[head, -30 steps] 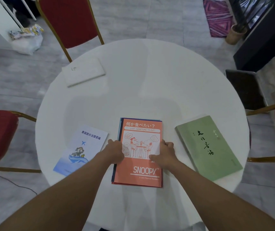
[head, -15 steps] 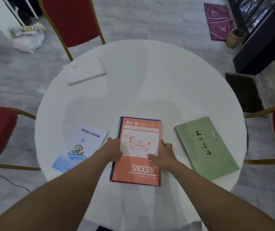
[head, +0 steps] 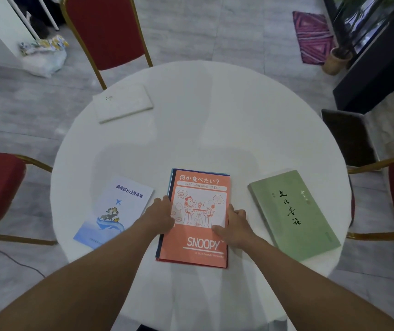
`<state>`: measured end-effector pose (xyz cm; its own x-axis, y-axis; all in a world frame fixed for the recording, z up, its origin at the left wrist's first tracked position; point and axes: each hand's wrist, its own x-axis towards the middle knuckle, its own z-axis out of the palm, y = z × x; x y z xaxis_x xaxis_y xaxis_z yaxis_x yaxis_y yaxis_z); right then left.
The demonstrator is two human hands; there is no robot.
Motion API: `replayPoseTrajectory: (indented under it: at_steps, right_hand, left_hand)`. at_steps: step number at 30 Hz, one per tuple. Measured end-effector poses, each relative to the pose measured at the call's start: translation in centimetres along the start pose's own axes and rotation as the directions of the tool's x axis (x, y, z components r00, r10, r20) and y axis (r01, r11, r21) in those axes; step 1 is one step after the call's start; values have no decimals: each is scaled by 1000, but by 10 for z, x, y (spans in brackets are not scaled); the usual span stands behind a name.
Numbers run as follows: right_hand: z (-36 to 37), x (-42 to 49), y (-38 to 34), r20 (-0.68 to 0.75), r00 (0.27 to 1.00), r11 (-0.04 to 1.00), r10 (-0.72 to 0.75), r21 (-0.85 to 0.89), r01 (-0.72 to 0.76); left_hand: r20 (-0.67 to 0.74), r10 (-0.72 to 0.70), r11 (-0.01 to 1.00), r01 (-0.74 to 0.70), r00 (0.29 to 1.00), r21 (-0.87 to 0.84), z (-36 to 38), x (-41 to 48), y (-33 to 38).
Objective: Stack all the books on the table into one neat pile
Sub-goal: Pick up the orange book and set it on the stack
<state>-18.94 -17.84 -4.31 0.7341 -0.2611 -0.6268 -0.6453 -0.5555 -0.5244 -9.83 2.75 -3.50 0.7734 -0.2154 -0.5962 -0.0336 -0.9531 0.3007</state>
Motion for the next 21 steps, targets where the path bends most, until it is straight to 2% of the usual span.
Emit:
replayPoseTrajectory:
  at_steps: [8, 21]
  right_hand:
    - [-1, -2, 1, -2, 1000, 1000, -19, 24, 19]
    - [-2, -4, 0, 6, 1000, 999, -17, 51, 17]
  left_hand:
    - [33, 29, 1000, -28, 999, -11, -5, -1, -3]
    - [45, -7, 1000, 6, 999, 28, 0, -3, -6]
